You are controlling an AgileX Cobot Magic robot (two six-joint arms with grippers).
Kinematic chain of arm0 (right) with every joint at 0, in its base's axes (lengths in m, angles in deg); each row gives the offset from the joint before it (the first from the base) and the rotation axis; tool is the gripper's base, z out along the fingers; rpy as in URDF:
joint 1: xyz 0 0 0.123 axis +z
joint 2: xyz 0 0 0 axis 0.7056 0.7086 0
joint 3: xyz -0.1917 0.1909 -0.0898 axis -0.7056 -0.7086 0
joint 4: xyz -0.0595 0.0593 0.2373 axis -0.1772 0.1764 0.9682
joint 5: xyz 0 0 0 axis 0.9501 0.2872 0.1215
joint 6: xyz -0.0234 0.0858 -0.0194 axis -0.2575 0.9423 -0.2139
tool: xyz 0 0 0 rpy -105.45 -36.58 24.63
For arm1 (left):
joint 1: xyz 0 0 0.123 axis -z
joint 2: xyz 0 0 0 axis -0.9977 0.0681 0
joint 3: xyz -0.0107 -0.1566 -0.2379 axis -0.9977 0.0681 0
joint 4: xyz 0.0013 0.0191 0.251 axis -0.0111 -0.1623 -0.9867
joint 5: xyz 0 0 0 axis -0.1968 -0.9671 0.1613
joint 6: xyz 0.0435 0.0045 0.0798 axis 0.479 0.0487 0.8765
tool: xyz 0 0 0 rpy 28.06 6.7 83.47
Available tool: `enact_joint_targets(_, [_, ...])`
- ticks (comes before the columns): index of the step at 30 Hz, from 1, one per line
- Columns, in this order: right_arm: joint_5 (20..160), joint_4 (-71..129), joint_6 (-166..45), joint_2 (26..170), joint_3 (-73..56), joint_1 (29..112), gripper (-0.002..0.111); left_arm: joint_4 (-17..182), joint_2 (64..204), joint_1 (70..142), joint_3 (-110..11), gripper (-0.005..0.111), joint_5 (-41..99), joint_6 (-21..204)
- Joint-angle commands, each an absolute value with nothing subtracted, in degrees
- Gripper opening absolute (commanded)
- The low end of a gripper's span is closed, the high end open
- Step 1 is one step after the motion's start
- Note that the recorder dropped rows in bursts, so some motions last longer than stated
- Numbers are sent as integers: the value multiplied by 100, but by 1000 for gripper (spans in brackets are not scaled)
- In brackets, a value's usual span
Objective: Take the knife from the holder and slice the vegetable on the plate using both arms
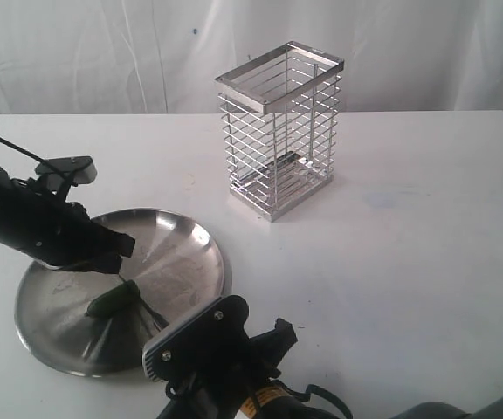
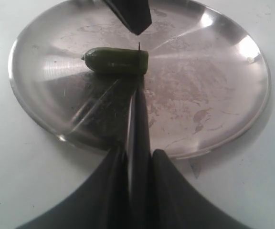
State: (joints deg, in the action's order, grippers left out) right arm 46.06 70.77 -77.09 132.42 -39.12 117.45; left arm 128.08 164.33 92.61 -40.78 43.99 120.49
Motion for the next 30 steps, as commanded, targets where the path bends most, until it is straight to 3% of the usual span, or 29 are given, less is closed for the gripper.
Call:
enact_joint_targets(1, [4743, 7019, -7779, 13251, -3912, 11752, 0, 12884, 16699, 9481, -4034, 1, 4320, 12067])
enact_joint_targets(11, [4894, 7019, -7778, 13260, -3912, 11752, 0, 12710, 16559, 9517, -4113, 1, 4335, 12067])
enact_joint_targets(27, [5472, 7144, -7778, 13260, -3855, 11741, 0, 11218, 15485, 9189, -3869, 1, 6162, 11472])
enact_joint_targets(30, [5783, 7146, -7830, 13260, -3677, 11733, 0, 11216, 15485, 9189, -3560, 11, 5867, 11472])
